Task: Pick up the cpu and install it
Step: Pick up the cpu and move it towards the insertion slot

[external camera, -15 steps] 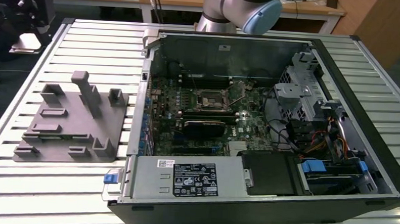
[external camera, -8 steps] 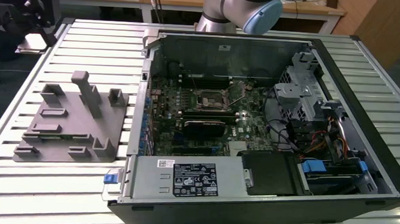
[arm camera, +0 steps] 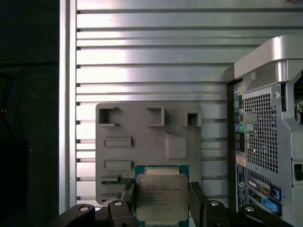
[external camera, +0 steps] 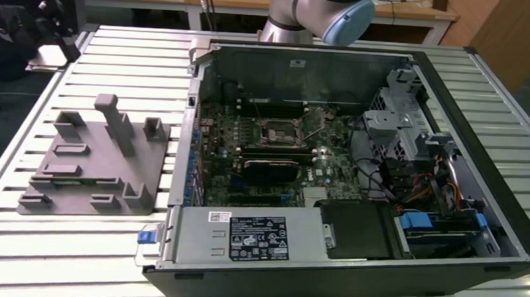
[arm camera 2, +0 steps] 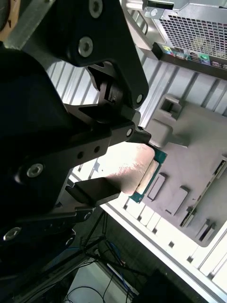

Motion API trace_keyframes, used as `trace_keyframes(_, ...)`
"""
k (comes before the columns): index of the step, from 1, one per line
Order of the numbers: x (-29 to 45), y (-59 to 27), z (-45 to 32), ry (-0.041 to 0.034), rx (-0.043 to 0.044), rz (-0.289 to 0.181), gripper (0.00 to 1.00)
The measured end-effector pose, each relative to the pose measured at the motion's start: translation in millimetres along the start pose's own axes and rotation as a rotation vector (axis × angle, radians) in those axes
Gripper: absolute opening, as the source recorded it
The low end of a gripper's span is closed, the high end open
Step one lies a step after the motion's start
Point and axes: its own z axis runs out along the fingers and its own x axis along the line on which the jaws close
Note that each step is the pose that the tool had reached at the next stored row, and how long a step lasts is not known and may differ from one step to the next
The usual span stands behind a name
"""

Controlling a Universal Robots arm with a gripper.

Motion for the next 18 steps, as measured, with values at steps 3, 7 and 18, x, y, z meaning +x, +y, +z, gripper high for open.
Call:
trace_keyframes(3,-1.8,0.1,0.1,0.0000,0.0000,0.000,0.54)
trace_keyframes(7,-3.5,0.1,0.2,0.0000,-0.0001,0.000,0.54)
trace_keyframes(18,-14.3,0.4,0.3,0.0000,0.0000,0.000,0.54)
